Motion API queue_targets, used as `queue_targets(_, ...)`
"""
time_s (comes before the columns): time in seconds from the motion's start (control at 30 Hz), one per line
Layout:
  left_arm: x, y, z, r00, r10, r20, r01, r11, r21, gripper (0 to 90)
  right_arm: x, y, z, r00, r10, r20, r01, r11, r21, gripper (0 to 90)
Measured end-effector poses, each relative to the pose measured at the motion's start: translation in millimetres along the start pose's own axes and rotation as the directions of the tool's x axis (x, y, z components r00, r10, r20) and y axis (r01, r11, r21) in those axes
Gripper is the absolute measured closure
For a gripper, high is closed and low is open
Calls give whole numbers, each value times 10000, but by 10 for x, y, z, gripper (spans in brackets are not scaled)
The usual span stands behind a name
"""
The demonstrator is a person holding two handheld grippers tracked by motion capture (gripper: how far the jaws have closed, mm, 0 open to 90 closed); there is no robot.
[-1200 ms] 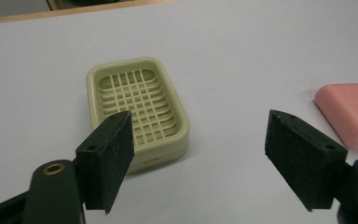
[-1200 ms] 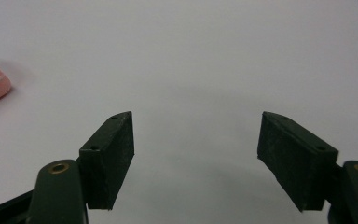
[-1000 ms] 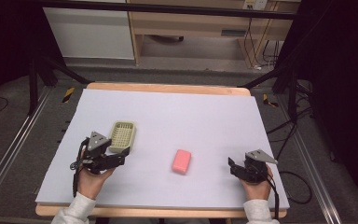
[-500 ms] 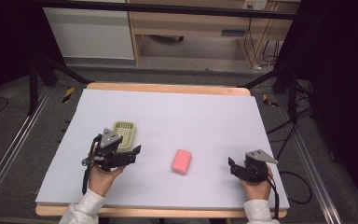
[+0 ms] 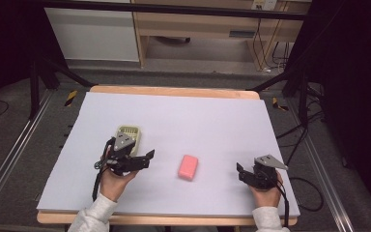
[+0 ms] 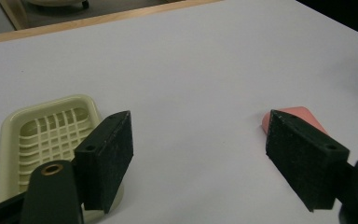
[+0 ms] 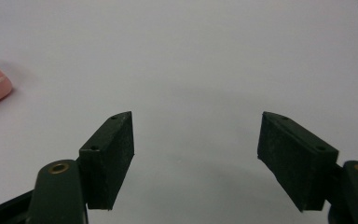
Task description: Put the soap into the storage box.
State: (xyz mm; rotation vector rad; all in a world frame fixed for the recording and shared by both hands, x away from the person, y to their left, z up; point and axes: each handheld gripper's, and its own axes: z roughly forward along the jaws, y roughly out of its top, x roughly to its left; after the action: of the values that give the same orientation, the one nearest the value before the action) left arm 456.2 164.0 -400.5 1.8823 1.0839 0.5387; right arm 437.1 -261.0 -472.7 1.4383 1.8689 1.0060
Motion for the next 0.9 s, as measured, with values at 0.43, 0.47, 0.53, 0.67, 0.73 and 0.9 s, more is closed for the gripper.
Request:
queue_targets(0.43,-144,81,139,9997,142,194,-144,9999,78,219,5,14,-8,10000,-28,36,28,10000,-36,275)
queue_targets(0.47,-155,85,152,9997,162,197,-164,9998,105,219,6,14,-8,10000,-35,27,35,10000,-32,277)
queue_targets(0.53,-171,90,168,9996,162,209,-165,9998,110,217,7,15,-11,10000,-24,3,24,10000,-34,279)
queue_targets(0.67,-224,108,215,9992,241,310,-246,9996,158,215,4,16,-10,10000,-17,26,17,10000,-32,283)
queue_targets(0.73,-247,117,233,9992,288,293,-293,9994,183,212,3,17,-9,10000,-84,20,84,9999,-58,284)
queue_targets(0.9,-284,132,260,9989,271,391,-277,9995,169,208,5,18,-7,10000,-23,27,23,10000,-40,285)
